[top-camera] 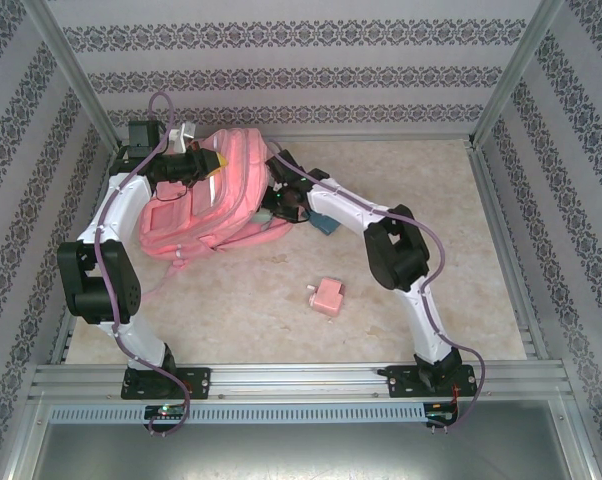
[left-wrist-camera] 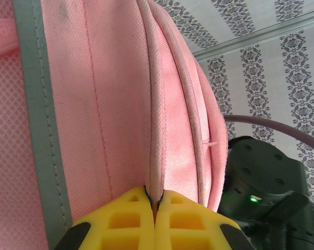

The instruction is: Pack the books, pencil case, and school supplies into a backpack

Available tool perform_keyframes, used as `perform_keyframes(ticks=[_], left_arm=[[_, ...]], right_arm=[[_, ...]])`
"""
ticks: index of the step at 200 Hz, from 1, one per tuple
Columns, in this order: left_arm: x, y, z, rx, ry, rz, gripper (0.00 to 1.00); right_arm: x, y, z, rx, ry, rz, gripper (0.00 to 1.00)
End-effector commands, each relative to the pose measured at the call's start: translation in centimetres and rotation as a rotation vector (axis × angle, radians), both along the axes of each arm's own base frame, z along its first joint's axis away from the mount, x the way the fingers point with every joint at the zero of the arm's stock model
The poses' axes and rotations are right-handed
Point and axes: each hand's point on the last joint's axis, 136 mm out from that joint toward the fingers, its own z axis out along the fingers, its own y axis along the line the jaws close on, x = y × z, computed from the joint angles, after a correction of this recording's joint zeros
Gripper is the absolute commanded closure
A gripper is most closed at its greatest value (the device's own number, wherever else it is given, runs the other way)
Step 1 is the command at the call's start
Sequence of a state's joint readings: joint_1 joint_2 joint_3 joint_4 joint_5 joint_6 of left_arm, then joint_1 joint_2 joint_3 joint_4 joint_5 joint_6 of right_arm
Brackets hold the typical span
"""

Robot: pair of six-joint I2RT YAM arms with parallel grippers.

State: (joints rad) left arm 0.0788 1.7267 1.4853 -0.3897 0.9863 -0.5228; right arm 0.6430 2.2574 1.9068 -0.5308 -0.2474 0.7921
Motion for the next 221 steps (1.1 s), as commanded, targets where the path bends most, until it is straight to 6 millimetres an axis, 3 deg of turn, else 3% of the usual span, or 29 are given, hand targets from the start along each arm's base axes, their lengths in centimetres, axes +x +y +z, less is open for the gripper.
perform_keyframes(ticks=[1, 32, 80, 116, 149, 221], left_arm=[[-0.6, -0.3, 2.6, -0.001, -0.079, -0.041, 1.00], [-0.5, 0.0, 2.7, 0.026, -0.090, -0.023, 1.00], [0.0, 0.5, 3.9, 0.036, -0.130, 0.017, 1.00], [-0.2, 0.0, 5.2, -0.007, -0.165, -0.033, 1.00], [-0.4, -0.8, 5.9, -0.048, -0.166, -0.092, 1.00], [-1.3, -2.2, 8.3, -0.136, -0.209, -0.224, 1.00]], right_arm=[[-0.1, -3.2, 3.7, -0.061, -0.079, -0.011, 0.13], [-0.9, -7.3, 4.3, -0.135, -0.114, -0.031, 0.15], [-1.2, -15.4, 1.8, -0.263, -0.085, -0.079, 0.23], [-0.2, -19.4, -0.1, -0.309, -0.058, -0.082, 0.24], [1.2, -20.5, -1.8, -0.282, -0.022, -0.056, 0.27], [3.3, -20.5, -5.4, -0.268, 0.039, 0.009, 0.30]])
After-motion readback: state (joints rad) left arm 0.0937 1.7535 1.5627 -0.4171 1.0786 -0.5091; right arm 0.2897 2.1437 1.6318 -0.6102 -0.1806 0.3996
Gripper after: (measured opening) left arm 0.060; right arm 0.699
